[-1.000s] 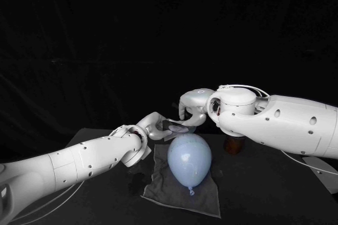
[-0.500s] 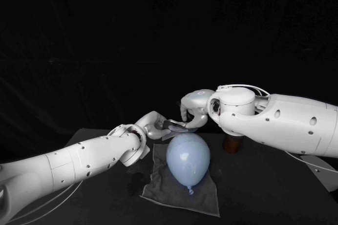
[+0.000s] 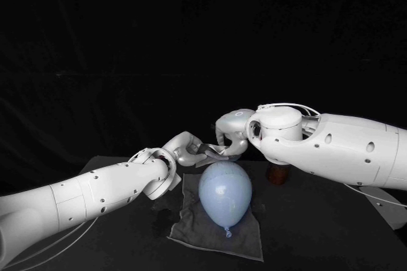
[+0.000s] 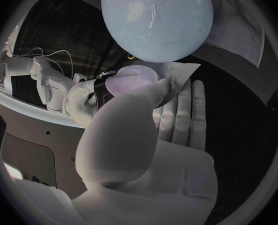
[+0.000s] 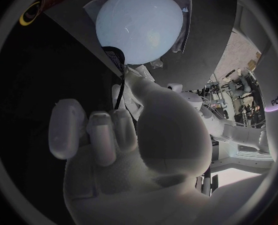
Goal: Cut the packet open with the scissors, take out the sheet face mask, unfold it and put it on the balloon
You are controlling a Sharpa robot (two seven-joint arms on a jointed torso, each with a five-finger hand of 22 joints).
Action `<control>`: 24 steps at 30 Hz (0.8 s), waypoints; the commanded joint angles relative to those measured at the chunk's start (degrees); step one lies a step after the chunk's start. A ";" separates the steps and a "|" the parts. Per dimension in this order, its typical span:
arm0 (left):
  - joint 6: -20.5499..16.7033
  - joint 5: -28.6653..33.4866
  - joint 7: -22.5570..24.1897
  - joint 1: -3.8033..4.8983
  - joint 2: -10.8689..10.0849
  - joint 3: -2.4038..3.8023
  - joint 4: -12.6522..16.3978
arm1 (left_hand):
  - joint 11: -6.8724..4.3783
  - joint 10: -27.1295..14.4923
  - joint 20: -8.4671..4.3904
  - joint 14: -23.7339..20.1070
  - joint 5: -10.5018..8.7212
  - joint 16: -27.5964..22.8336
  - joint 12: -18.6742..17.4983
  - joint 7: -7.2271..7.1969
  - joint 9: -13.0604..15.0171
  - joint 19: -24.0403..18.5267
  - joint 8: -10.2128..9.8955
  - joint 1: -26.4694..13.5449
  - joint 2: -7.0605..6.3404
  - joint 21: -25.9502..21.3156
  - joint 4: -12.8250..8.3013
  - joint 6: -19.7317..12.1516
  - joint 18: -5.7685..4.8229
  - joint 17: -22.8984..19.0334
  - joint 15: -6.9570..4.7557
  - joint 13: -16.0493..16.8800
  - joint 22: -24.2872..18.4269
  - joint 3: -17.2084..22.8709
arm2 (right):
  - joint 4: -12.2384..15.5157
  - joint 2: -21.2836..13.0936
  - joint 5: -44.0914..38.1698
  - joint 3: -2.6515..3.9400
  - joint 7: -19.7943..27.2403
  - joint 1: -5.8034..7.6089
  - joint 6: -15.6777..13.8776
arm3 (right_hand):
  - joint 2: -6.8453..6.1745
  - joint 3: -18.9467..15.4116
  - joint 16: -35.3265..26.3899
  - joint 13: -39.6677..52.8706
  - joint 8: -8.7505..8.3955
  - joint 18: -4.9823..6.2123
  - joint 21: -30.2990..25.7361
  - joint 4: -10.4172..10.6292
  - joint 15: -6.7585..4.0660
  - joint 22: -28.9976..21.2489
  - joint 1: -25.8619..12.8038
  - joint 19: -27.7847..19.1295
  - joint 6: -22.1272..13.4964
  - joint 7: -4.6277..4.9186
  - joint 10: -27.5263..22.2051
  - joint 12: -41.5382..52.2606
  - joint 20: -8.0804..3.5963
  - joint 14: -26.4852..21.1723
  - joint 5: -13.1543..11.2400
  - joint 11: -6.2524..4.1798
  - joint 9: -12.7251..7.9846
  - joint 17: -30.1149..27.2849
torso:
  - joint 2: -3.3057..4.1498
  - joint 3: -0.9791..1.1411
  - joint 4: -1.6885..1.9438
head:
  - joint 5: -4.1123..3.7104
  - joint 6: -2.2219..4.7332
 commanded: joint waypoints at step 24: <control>-0.66 3.79 1.41 0.85 -0.81 0.13 1.04 | 1.49 -2.99 0.90 -2.76 0.12 -2.05 -0.86 1.61 0.11 -3.73 -0.89 -2.35 -0.93 -0.54 -0.50 -2.11 -0.28 -0.28 1.31 -0.26 -0.30 1.36 | 1.74 -3.60 7.20 -0.19 0.08 -0.04 -9.55 | 6.19 5.00 0.82 14.24 7.15 -1.08 3.29 -2.64 -2.17 8.27 2.45 1.87 4.37 -2.87 5.36 3.99 -2.20 5.79 -1.80 -2.56 3.63 14.19 | -0.06 0.05 -0.06 | -0.34 0.05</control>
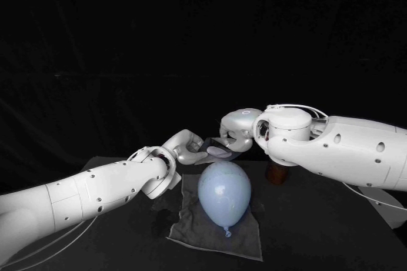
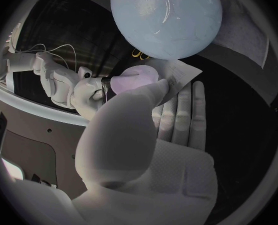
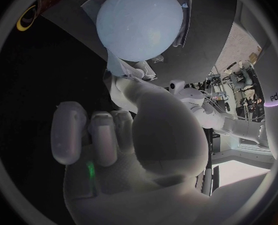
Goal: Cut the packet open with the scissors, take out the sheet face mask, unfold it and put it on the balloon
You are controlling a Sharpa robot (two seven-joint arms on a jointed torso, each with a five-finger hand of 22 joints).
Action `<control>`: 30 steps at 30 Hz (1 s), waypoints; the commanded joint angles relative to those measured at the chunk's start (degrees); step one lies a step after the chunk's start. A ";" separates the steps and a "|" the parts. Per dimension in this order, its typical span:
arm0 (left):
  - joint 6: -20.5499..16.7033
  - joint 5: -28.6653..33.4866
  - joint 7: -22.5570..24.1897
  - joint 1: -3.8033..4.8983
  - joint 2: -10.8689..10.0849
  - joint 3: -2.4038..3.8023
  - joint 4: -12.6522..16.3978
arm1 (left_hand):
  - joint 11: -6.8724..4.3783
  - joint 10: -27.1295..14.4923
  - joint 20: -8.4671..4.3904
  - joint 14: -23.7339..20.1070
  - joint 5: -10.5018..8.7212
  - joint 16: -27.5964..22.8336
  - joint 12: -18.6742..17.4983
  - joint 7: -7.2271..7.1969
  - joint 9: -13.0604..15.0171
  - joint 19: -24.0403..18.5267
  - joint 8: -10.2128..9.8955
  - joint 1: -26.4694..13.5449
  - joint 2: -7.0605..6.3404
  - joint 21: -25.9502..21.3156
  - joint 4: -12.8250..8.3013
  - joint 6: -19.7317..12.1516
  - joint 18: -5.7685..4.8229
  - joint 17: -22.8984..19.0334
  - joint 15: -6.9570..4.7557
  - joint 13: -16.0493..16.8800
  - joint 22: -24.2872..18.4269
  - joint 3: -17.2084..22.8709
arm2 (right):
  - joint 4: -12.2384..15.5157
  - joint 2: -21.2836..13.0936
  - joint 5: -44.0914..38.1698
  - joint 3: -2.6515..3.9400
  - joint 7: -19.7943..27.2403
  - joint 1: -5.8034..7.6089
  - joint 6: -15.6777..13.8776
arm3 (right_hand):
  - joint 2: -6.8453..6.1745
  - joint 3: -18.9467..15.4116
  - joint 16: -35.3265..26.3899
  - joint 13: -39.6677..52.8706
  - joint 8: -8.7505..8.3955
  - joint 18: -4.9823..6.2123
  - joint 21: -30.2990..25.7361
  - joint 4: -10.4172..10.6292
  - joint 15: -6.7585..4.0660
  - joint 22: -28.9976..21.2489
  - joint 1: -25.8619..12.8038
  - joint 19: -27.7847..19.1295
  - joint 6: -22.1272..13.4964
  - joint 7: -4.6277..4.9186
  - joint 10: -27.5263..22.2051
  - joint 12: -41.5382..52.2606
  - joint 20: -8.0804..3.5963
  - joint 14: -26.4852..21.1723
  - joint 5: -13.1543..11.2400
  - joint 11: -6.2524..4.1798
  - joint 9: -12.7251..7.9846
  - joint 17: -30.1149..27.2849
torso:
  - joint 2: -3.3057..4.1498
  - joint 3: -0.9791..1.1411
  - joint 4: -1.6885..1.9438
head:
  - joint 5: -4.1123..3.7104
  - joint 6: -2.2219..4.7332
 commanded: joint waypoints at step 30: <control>-4.99 19.19 8.11 0.11 -4.95 0.54 0.10 | 6.70 -20.05 4.72 -18.45 0.25 1.44 4.80 6.62 -1.55 -3.77 -6.15 -1.65 -2.68 -17.96 12.88 -16.57 -1.41 2.08 6.43 0.55 -13.41 -31.29 | -2.02 0.65 -5.94 0.17 -15.09 -0.32 -15.64 | 0.08 3.34 0.57 14.85 3.45 -1.50 2.30 -2.06 -0.51 9.56 -1.27 1.41 -1.13 -0.36 5.83 1.59 -0.66 6.06 -0.11 -0.64 3.75 15.10 | -0.05 -0.02 0.04 | -1.01 1.13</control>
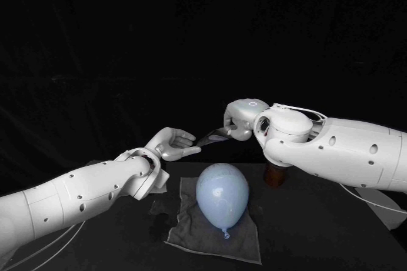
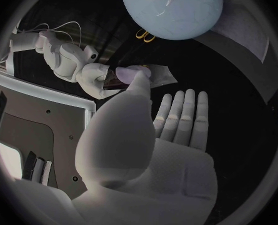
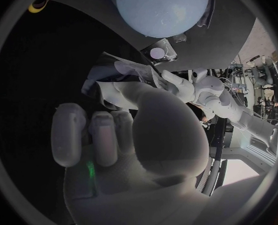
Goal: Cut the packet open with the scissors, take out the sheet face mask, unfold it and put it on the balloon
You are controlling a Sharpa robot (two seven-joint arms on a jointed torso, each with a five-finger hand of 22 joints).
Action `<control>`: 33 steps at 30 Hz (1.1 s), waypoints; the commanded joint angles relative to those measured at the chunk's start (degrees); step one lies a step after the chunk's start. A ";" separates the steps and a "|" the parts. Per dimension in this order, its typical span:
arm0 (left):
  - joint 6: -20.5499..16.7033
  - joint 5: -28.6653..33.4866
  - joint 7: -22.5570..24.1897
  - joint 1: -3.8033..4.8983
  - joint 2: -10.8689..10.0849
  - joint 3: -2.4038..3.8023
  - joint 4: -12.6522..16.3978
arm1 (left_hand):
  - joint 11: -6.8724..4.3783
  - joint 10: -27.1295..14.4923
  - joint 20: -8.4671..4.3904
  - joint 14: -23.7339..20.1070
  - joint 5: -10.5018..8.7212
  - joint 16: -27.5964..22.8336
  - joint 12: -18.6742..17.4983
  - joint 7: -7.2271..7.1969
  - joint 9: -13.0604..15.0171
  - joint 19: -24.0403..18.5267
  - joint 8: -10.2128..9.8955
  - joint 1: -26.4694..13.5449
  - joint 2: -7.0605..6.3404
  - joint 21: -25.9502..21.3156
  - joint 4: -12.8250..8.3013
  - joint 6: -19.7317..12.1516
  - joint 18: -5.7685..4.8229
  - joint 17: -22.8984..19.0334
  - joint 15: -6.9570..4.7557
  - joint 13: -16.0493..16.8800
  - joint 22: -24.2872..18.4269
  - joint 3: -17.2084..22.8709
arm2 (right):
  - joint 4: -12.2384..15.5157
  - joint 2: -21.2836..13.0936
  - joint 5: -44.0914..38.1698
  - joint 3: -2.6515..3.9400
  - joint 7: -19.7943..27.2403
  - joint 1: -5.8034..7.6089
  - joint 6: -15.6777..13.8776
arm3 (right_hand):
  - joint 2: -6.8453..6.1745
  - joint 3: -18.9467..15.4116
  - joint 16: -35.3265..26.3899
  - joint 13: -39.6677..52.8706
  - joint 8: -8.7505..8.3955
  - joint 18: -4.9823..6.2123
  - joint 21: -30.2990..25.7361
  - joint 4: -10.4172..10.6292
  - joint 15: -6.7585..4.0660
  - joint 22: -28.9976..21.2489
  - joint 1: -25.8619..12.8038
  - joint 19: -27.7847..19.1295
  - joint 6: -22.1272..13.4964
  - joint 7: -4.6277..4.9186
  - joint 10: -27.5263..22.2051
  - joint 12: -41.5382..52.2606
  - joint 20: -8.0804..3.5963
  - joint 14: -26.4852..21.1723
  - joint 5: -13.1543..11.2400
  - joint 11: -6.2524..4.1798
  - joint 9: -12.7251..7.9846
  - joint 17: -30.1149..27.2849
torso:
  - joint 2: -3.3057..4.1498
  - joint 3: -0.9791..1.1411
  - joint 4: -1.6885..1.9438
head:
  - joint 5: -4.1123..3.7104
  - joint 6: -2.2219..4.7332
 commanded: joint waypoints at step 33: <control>-3.09 18.09 7.35 -1.51 1.89 0.14 8.24 | -7.79 17.71 -8.75 25.46 0.13 21.85 3.32 -1.59 -0.31 22.93 2.47 -5.78 4.62 12.81 -0.25 8.75 1.95 10.72 -9.20 -0.09 4.81 2.98 | -5.53 5.40 8.68 0.05 -6.84 -2.77 -10.95 | -0.40 3.75 0.23 15.01 1.95 -0.46 -0.53 -1.34 -0.32 9.39 -2.41 1.03 -1.00 0.20 5.95 0.56 -0.33 5.87 2.66 -0.23 0.72 15.05 | 0.15 0.09 -0.14 | -1.01 1.68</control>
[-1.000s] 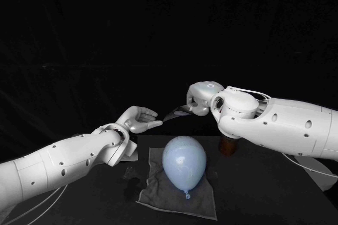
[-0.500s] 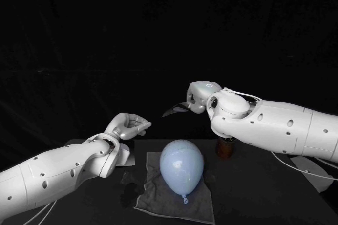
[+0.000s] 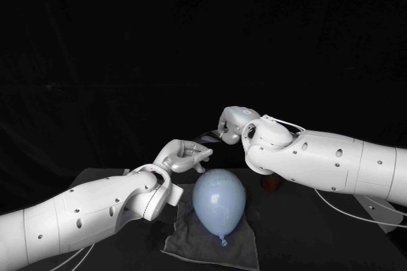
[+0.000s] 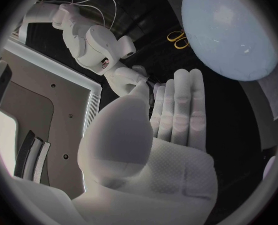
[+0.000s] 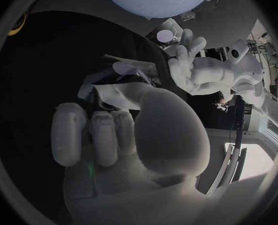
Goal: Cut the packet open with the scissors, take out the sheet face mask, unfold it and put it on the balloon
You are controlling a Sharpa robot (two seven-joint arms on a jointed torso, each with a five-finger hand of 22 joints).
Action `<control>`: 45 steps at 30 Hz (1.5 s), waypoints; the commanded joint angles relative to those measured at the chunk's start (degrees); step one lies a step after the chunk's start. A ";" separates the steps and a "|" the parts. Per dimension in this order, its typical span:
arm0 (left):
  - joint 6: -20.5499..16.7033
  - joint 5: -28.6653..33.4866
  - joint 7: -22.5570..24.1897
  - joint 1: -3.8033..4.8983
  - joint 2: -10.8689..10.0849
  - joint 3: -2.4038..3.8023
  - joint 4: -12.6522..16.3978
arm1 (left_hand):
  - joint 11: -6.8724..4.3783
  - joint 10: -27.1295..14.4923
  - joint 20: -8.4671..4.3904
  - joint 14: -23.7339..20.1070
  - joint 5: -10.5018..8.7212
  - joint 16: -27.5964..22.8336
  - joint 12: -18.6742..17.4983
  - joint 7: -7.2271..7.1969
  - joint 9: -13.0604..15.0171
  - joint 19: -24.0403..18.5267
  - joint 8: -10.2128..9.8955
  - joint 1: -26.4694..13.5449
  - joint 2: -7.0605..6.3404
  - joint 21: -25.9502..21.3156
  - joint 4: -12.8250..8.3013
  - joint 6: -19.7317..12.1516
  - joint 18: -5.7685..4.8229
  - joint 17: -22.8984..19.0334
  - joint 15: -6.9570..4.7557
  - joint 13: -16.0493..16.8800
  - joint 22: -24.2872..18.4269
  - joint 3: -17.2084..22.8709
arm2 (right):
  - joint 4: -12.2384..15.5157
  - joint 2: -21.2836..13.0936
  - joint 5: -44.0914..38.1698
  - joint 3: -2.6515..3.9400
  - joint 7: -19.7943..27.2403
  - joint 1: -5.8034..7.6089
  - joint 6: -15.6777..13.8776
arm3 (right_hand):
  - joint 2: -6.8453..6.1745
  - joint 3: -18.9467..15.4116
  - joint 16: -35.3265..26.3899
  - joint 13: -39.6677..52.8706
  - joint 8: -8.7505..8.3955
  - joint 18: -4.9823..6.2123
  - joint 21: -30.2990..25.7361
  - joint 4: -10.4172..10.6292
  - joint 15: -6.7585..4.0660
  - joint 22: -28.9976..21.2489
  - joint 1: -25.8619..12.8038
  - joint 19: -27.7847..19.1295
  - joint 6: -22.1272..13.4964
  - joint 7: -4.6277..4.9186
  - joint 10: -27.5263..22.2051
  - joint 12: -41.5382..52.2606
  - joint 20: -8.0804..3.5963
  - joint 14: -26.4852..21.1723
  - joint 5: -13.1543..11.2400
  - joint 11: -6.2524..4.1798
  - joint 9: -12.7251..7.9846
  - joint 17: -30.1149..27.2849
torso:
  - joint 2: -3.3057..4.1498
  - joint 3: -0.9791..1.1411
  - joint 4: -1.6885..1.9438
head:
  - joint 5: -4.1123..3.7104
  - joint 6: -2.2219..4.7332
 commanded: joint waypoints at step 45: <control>-1.07 7.94 -4.44 0.08 1.92 0.19 -0.60 | 3.35 -7.83 3.29 -8.82 -0.02 -2.34 -1.57 3.44 -1.98 -5.07 -5.12 -0.24 10.82 -4.94 -1.02 -3.08 0.27 1.93 3.37 0.38 -3.13 0.86 | 7.12 -1.91 -2.89 0.06 0.40 -2.00 -2.72 | -0.39 1.34 0.24 15.06 0.88 -0.55 0.25 -0.45 -0.37 9.73 -1.41 1.46 -0.39 0.18 6.00 0.36 -0.39 5.89 1.84 -0.28 0.25 15.05 | -0.09 -0.02 0.09 | 0.69 -1.22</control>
